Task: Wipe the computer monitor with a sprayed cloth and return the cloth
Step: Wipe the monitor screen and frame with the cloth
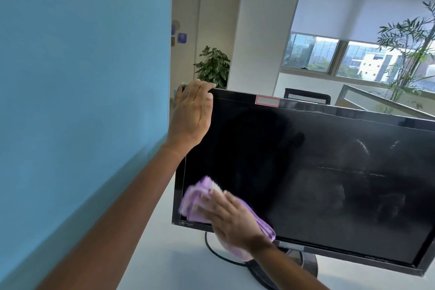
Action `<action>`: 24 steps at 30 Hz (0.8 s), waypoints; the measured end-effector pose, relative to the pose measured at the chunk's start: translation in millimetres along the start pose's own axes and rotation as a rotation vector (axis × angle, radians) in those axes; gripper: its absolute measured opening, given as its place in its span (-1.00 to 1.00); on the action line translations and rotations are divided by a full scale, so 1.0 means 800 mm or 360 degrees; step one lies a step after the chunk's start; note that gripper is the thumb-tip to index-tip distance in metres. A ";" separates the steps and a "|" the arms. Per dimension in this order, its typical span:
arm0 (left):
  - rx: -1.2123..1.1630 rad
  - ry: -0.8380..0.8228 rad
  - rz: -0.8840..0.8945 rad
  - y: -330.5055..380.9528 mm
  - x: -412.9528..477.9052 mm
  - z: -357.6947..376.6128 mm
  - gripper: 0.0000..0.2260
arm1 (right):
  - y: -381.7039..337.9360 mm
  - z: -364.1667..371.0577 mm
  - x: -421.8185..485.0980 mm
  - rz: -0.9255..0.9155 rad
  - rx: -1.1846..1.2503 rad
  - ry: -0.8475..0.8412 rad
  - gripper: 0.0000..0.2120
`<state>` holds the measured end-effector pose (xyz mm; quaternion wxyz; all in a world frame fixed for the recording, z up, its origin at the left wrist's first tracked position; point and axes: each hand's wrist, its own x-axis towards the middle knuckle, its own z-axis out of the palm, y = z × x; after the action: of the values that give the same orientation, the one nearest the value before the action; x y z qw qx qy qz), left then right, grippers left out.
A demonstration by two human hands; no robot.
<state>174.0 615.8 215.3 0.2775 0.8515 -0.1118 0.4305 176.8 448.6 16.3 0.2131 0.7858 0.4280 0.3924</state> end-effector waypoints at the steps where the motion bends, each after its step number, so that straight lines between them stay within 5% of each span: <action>1: 0.0005 -0.0013 -0.0005 0.000 -0.001 -0.001 -0.56 | -0.008 0.004 -0.007 -0.0064 0.0005 -0.0042 -0.57; 7: -0.0228 -0.0070 -0.0047 0.002 0.009 -0.018 -0.52 | 0.044 -0.025 0.017 -0.0177 -0.0112 0.0142 -0.57; 11: -0.0336 -0.0119 -0.0079 -0.001 0.014 -0.026 -0.48 | 0.115 -0.074 0.076 0.0307 -0.0039 0.0460 -0.49; 15: -0.0364 -0.0212 -0.0074 -0.007 0.016 -0.028 -0.46 | 0.139 -0.099 0.114 0.0659 0.0187 0.0800 -0.61; 19: -0.0324 -0.0217 -0.0095 -0.008 0.018 -0.026 -0.45 | 0.088 -0.081 0.119 0.0789 0.0269 0.0688 -0.57; 24: -0.0337 -0.0212 -0.0087 -0.013 0.014 -0.027 -0.46 | 0.052 -0.064 0.107 0.0448 0.0080 0.0445 -0.56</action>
<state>170.8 637.2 230.3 0.3694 0.8469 -0.1516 0.3512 185.0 498.2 111.8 0.0749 0.7807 0.3490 0.5129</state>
